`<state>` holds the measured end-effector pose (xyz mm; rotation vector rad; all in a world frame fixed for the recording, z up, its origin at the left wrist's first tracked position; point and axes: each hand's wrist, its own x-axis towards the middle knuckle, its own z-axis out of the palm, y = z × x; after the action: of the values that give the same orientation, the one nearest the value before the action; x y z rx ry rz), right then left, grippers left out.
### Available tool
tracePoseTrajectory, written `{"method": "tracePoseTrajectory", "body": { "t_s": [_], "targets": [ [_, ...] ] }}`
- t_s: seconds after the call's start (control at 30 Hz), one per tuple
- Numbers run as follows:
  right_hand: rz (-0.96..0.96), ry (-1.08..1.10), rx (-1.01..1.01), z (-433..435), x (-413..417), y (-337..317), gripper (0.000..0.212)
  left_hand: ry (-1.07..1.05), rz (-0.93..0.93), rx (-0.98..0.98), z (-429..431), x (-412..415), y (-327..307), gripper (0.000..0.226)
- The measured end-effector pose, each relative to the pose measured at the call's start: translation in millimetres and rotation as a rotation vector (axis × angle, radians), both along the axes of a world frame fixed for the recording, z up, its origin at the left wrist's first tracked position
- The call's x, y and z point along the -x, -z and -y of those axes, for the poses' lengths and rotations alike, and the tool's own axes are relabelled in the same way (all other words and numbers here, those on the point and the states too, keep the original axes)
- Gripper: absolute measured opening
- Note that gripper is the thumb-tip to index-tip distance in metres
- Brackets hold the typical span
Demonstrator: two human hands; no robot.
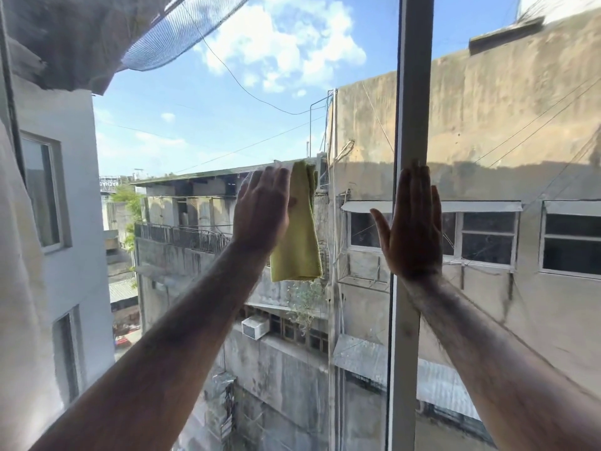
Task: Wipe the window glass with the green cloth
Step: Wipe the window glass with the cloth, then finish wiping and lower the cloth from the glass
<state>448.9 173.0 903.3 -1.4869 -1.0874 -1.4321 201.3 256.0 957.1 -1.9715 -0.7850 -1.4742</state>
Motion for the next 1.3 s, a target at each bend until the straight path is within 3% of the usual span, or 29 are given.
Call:
{"method": "tracePoseTrajectory", "body": {
  "t_s": [0.2, 0.3, 0.4, 0.5, 0.57, 0.63, 0.67, 0.73, 0.8, 0.87, 0.93, 1.0, 1.07, 1.2, 1.3],
  "targets": [
    [-0.019, -0.027, 0.021, 1.2, -0.1, 0.1, 0.082, -0.035, -0.037, 0.064, 16.0, -1.2, -5.5, 0.046],
    [-0.048, -0.062, 0.083, 12.2, 5.8, 1.6, 0.087, 0.079, -0.017, 0.116, 21.7, 5.2, -8.6, 0.042],
    [0.041, -0.099, 0.192, 29.4, 19.6, 14.8, 0.094, 0.189, 0.018, 0.153, 28.6, 18.8, -12.4, 0.041],
    [0.139, -0.289, 0.307, 45.7, 43.2, 29.9, 0.098, 0.318, 0.024, 0.201, 39.5, 29.8, -11.6, 0.034],
    [-0.004, -0.481, 0.41, 52.7, 62.6, 29.3, 0.104, 0.38, 0.09, 0.241, 46.3, 34.6, -10.3, 0.033],
    [-0.282, -0.618, 0.5, 56.2, 77.4, 21.8, 0.106, 0.436, 0.192, 0.327, 51.6, 38.2, -9.4, 0.037],
    [-0.406, -0.649, 0.502, 56.3, 80.8, 17.7, 0.097, 0.47, 0.248, 0.387, 53.3, 41.3, -9.2, 0.039],
    [-0.648, -0.768, 0.449, 55.5, 81.1, 11.1, 0.056, 0.55, 0.36, 0.53, 57.3, 50.9, -6.7, 0.045],
    [-0.902, -1.037, 0.373, 52.6, 76.8, 8.9, 0.025, 0.631, 0.449, 0.653, 60.2, 62.4, 0.0, 0.049],
    [-1.079, -1.265, 0.321, 54.4, 76.9, 11.6, 0.012, 0.708, 0.495, 0.773, 58.3, 74.4, 11.8, 0.048],
    [-1.199, -1.396, 0.287, 59.2, 85.7, 16.3, 0.022, 0.795, 0.544, 0.942, 51.8, 86.0, 28.9, 0.05],
    [-1.302, -1.446, 0.261, 57.9, 92.1, 27.8, 0.039, 0.879, 0.583, 1.128, 46.3, 97.1, 51.8, 0.059],
    [-1.376, -1.441, 0.266, 57.0, 98.6, 47.2, 0.042, 0.982, 0.657, 1.258, 39.1, 105.0, 84.1, 0.061],
    [-1.495, -1.424, 0.326, 54.9, 106.3, 110.7, 0.017, 1.035, 0.802, 1.424, 27.8, 111.6, 172.4, 0.025],
    [-1.579, -1.403, 0.446, 60.7, 107.7, 185.7, 0.01, 0.976, 0.869, 1.552, 24.4, 115.0, 255.0, 0.012]
  ]
}}
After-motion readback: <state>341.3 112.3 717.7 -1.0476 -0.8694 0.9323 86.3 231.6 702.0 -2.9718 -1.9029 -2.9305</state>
